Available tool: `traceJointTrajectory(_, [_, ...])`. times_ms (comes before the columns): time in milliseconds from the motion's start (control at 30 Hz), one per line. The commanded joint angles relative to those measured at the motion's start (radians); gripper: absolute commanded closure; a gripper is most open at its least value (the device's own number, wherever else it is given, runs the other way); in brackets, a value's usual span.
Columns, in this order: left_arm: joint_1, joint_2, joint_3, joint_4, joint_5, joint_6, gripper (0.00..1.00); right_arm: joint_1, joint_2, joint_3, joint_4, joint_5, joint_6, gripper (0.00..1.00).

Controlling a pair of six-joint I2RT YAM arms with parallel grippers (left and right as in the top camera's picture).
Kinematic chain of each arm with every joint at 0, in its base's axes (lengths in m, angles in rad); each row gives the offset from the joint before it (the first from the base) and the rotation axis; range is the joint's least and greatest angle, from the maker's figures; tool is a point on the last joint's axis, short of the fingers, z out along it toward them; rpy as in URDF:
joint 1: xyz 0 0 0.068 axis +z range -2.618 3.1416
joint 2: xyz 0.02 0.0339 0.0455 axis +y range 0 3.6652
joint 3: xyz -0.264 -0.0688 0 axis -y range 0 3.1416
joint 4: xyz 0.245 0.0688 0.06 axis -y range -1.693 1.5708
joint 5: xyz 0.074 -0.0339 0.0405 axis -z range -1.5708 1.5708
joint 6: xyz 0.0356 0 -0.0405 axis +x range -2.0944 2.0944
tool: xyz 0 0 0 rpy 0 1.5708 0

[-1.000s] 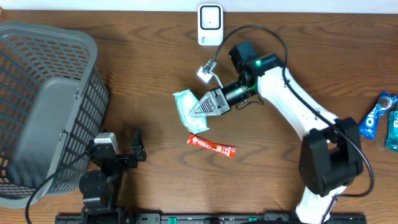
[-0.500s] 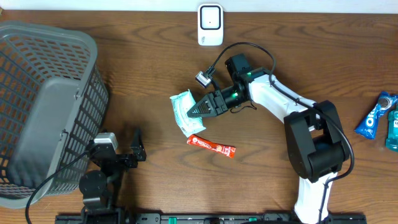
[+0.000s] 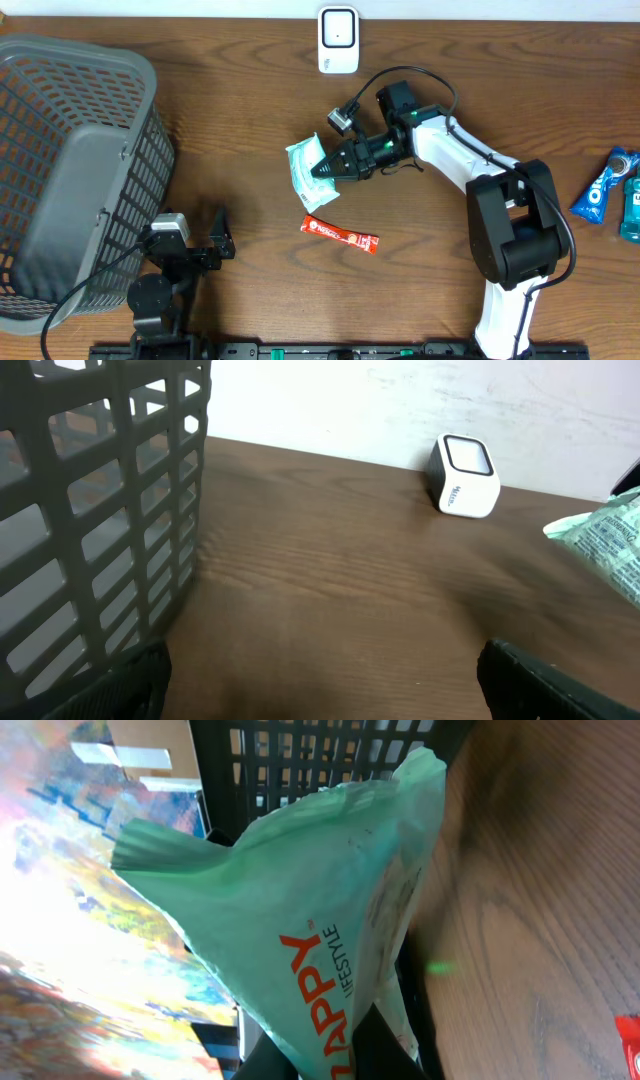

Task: Scan the item barcode
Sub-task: 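Lift the green wipes pack and turn it toward the scanner, then hold the wipes pack in front of the scanner window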

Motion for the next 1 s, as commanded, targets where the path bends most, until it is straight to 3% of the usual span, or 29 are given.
traceJointTrajectory(0, [0.005, -0.002, -0.02, -0.021, 0.006, 0.01, 0.02, -0.026, -0.033, 0.018, 0.003, 0.02, 0.075, 0.99])
traceJointTrajectory(300, [0.005, -0.002, -0.02, -0.021, 0.006, 0.01, 0.02, -0.026, -0.089, 0.274, 0.014, 0.677, 0.156, 0.99])
traceJointTrajectory(567, [0.005, -0.002, -0.02, -0.021, 0.006, 0.01, 0.02, -0.005, -0.085, 0.365, 0.261, 1.091, 0.05, 0.99])
traceJointTrajectory(800, [0.005, -0.002, -0.02, -0.021, 0.006, 0.01, 0.02, -0.003, 0.018, 0.386, 0.505, 1.185, -0.026, 0.99])
traceJointTrajectory(967, [0.005, -0.002, -0.02, -0.021, 0.006, 0.01, 0.02, -0.002, 0.188, 0.566, 0.514, 1.257, -0.092, 0.99])
